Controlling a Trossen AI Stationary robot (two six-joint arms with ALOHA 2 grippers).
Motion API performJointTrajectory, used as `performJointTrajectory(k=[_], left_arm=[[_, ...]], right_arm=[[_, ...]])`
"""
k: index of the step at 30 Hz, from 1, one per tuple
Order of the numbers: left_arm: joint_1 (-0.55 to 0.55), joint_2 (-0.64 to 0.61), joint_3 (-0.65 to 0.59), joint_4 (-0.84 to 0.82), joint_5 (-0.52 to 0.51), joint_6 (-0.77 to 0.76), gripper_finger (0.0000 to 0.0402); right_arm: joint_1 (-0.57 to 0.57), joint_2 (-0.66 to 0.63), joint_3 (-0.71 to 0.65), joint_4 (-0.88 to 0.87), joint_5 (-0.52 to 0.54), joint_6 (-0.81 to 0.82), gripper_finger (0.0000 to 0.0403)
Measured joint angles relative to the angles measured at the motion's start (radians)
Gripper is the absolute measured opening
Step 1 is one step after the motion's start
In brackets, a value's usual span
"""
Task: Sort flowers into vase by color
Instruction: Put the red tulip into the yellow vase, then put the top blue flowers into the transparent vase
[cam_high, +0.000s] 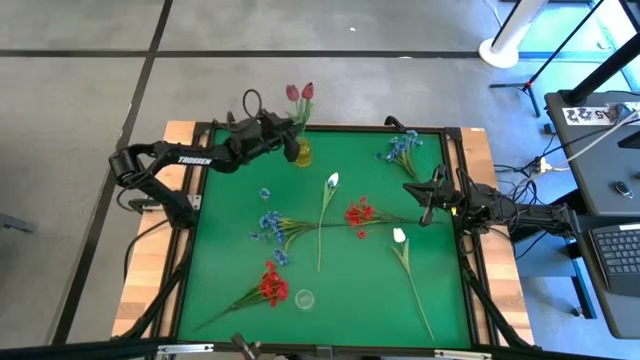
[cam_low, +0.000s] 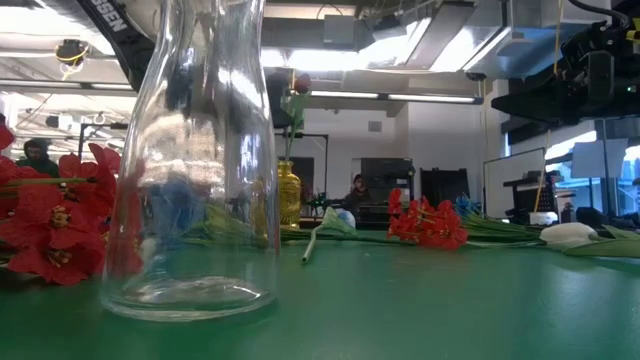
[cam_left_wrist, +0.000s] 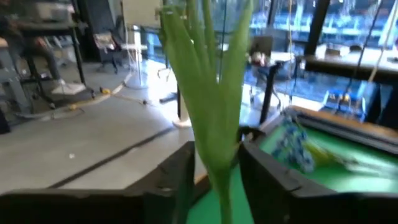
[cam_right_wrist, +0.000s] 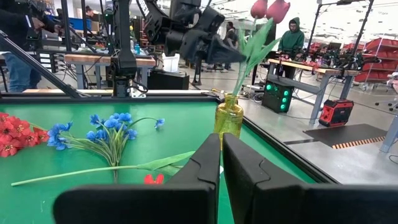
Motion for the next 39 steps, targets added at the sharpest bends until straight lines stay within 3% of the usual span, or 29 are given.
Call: performJointTrajectory(k=[5,9,16,25,31,39], left_arm=[[-0.037,-0.023,0.0,-0.093,-0.044,0.001,0.0198],[-0.074,-0.118,-0.001,-0.223,-0.107,0.007,0.023],[-0.182,-0.379,-0.001,-0.554,-0.222,-0.041,0.0235],[-0.423,-0.592,-0.001,-0.952,-0.19,-0.314,0.0232],[-0.608,-0.592,-0.001,-0.972,-0.183,-0.43,0.0232],[-0.735,-0.592,-0.001,-0.963,-0.344,-0.444,0.0231]], right_arm=[[0.0,0.0,0.0,0.0,0.0,0.0,0.0019],[0.0,0.0,0.0,0.0,0.0,0.0,0.0019],[0.0,0.0,0.0,0.0,0.0,0.0,0.0019],[0.0,0.0,0.0,0.0,0.0,0.0,0.0019],[0.0,0.0,0.0,0.0,0.0,0.0,0.0019],[0.0,0.0,0.0,0.0,0.0,0.0,0.0019]])
